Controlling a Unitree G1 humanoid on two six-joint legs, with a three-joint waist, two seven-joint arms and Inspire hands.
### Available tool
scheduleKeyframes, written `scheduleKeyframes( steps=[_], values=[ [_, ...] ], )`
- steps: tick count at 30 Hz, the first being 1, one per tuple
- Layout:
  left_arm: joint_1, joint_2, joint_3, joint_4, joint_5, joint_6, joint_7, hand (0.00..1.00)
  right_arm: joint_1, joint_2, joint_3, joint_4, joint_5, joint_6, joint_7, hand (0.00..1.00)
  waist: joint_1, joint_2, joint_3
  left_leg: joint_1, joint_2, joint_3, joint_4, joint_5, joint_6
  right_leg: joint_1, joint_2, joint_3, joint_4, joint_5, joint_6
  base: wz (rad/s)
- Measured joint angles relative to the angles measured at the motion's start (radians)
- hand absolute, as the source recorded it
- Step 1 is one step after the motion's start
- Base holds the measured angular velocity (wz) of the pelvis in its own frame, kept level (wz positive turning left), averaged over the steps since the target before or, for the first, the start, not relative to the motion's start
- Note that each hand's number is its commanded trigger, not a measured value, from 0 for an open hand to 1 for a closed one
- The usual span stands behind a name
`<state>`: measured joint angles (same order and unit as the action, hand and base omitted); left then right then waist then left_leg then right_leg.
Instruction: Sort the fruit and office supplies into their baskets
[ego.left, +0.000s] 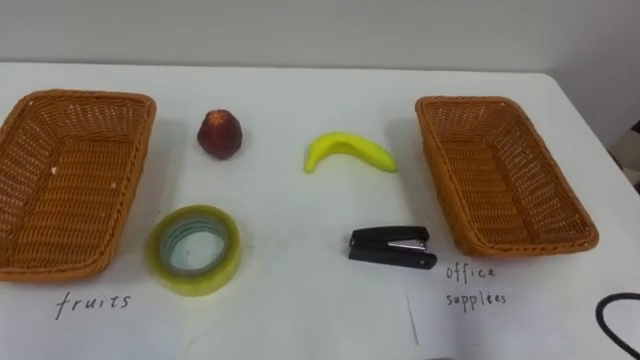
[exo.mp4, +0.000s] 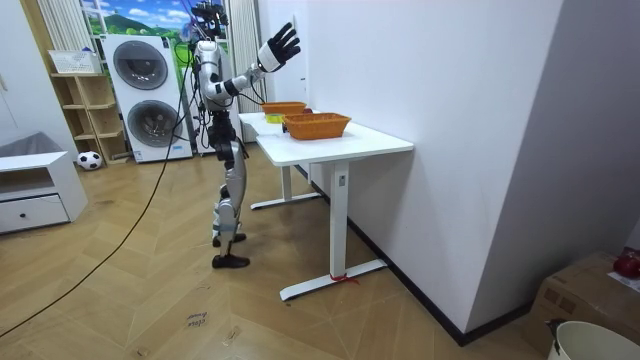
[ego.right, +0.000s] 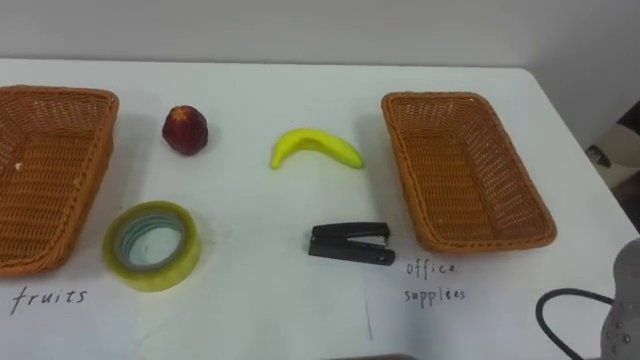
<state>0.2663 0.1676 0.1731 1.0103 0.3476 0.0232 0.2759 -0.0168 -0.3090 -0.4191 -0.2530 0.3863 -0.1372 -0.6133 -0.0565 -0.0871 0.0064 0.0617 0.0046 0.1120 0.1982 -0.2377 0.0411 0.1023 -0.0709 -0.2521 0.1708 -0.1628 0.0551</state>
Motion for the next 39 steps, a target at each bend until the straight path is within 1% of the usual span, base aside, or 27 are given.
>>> scheduleKeyframes(
  steps=[1, 3, 4, 6, 7, 9, 10, 11, 15, 17, 20, 25, 27, 28, 31, 33, 36, 39],
  values=[
    [0.000, 0.000, 0.000, 0.000, 0.005, 0.000, -0.001, 0.00, -0.010, -0.002, 0.007, 0.000, -0.002, 0.002, 0.008, 0.00, 0.003, 0.000, 0.0000, 0.000, 0.000, -0.001, 0.000, 0.000, 0.000, 0.000, 0.000, 0.000, 0.000, 0.000, 0.000, -0.03],
    [-0.004, -0.001, -0.002, 0.000, 0.019, 0.000, -0.003, 0.00, -0.027, -0.023, 0.027, 0.000, -0.003, 0.007, 0.042, 0.00, 0.009, -0.003, -0.0015, 0.001, 0.003, -0.004, 0.000, 0.000, 0.000, 0.002, -0.001, -0.002, -0.001, 0.000, 0.000, 0.02],
    [-0.004, 0.000, -0.002, 0.000, 0.019, -0.001, -0.003, 0.00, -0.028, -0.043, 0.048, 0.000, -0.003, 0.008, 0.068, 0.00, 0.010, -0.006, -0.0028, 0.001, 0.000, -0.005, -0.001, 0.000, 0.000, 0.005, -0.001, -0.003, -0.001, 0.000, 0.000, 0.10],
    [-0.002, 0.002, -0.002, 0.000, 0.018, 0.000, -0.003, 0.00, -0.029, -0.056, 0.071, 0.000, -0.008, 0.009, 0.113, 0.00, 0.011, -0.012, -0.0043, 0.002, -0.001, -0.009, 0.001, 0.000, 0.000, 0.011, -0.001, -0.004, -0.001, 0.000, 0.000, 0.13],
    [-0.001, 0.002, -0.004, 0.000, 0.018, 0.000, -0.003, 0.00, -0.032, -0.057, 0.083, 0.000, -0.012, 0.011, 0.137, 0.00, 0.011, -0.015, -0.0063, 0.002, -0.001, -0.013, 0.005, 0.001, 0.000, 0.013, -0.001, -0.004, -0.001, 0.000, 0.000, 0.14],
    [-0.004, 0.002, -0.010, -0.001, 0.018, 0.001, -0.004, 0.00, -0.033, -0.057, 0.091, 0.000, -0.037, 0.025, 0.169, 0.00, 0.016, -0.016, -0.0054, 0.002, -0.001, -0.022, 0.007, 0.001, 0.001, 0.017, -0.001, -0.002, -0.003, 0.000, 0.000, 0.12],
    [-0.008, 0.002, -0.010, -0.001, 0.018, 0.001, -0.005, 0.00, -0.033, -0.057, 0.098, 0.000, -0.054, 0.030, 0.187, 0.00, 0.027, -0.018, -0.0069, 0.002, 0.000, -0.024, 0.007, 0.001, 0.001, 0.017, -0.001, 0.002, -0.003, 0.000, 0.000, 0.05],
    [-0.010, 0.002, -0.010, -0.001, 0.018, 0.001, -0.006, 0.00, -0.033, -0.057, 0.106, 0.000, -0.082, 0.031, 0.209, 0.00, 0.034, -0.016, -0.0061, 0.002, 0.000, -0.025, 0.006, 0.001, 0.001, 0.017, -0.001, 0.002, -0.003, 0.000, 0.000, 0.00],
    [-0.014, 0.003, -0.010, -0.008, 0.021, 0.001, -0.019, 0.00, -0.036, -0.060, 0.129, -0.001, -0.130, 0.031, 0.288, 0.00, 0.044, -0.014, -0.0045, 0.001, -0.002, -0.029, 0.006, 0.001, 0.001, 0.017, 0.000, 0.002, -0.003, 0.000, 0.000, 0.03],
    [-0.016, 0.002, -0.010, -0.010, 0.050, 0.001, -0.023, 0.00, -0.036, -0.061, 0.144, -0.001, -0.171, 0.032, 0.328, 0.00, 0.059, -0.013, -0.0041, 0.000, -0.002, -0.029, 0.005, 0.001, 0.001, 0.017, 0.000, 0.002, -0.003, 0.000, 0.000, 0.00],
    [-0.019, 0.002, -0.010, -0.011, 0.080, 0.000, -0.024, 0.00, -0.037, -0.061, 0.161, -0.001, -0.204, 0.043, 0.380, 0.00, 0.064, -0.015, -0.0049, 0.000, -0.002, -0.031, 0.005, 0.001, 0.001, 0.017, 0.000, 0.003, -0.003, 0.000, 0.000, 0.02],
    [-0.026, 0.001, -0.009, -0.013, 0.125, 0.000, -0.030, 0.00, -0.038, -0.061, 0.164, 0.000, -0.239, 0.046, 0.469, 0.00, 0.073, -0.018, -0.0068, -0.003, -0.001, -0.033, 0.006, 0.001, 0.001, 0.014, 0.000, 0.006, -0.004, 0.000, 0.000, 0.01],
    [-0.031, 0.001, -0.009, -0.013, 0.124, 0.000, -0.040, 0.00, -0.038, -0.061, 0.164, 0.001, -0.241, 0.052, 0.509, 0.00, 0.076, -0.019, -0.0069, 0.000, -0.001, -0.033, 0.006, 0.001, 0.001, 0.016, 0.000, 0.005, -0.004, 0.000, 0.000, 0.00],
    [-0.033, 0.001, -0.009, -0.013, 0.124, 0.000, -0.047, 0.00, -0.038, -0.061, 0.166, 0.002, -0.243, 0.055, 0.534, 0.00, 0.085, -0.020, -0.0067, 0.003, 0.000, -0.033, 0.006, 0.001, 0.001, 0.016, 0.000, 0.005, -0.004, 0.000, 0.000, 0.00],
    [-0.036, 0.001, -0.009, -0.014, 0.120, 0.000, -0.052, 0.00, -0.038, -0.064, 0.184, 0.005, -0.245, 0.076, 0.585, 0.00, 0.088, -0.027, -0.0051, 0.003, 0.002, -0.032, 0.005, 0.001, 0.001, 0.016, 0.000, 0.005, -0.005, 0.000, 0.000, 0.00],
    [-0.043, 0.002, -0.011, -0.014, 0.114, 0.000, -0.052, 0.00, -0.037, -0.067, 0.211, 0.010, -0.246, 0.085, 0.612, 0.00, 0.081, -0.032, -0.0061, 0.003, 0.004, -0.032, 0.005, 0.001, 0.001, 0.016, 0.000, 0.005, -0.005, 0.000, 0.000, 0.00],
    [-0.048, 0.005, -0.011, -0.014, 0.115, 0.000, -0.052, 0.00, -0.036, -0.067, 0.246, 0.016, -0.281, 0.114, 0.674, 0.00, 0.080, -0.042, -0.0052, 0.001, 0.003, -0.030, 0.005, 0.001, 0.001, 0.018, 0.000, 0.006, -0.004, 0.000, 0.000, 0.00],
    [-0.050, 0.009, -0.011, -0.014, 0.115, 0.000, -0.052, 0.00, -0.036, -0.067, 0.247, 0.021, -0.315, 0.118, 0.715, 0.00, 0.079, -0.046, -0.0064, -0.001, 0.003, -0.030, 0.005, 0.001, 0.001, 0.018, -0.001, 0.005, -0.005, 0.000, 0.000, 0.00]
  ],
)
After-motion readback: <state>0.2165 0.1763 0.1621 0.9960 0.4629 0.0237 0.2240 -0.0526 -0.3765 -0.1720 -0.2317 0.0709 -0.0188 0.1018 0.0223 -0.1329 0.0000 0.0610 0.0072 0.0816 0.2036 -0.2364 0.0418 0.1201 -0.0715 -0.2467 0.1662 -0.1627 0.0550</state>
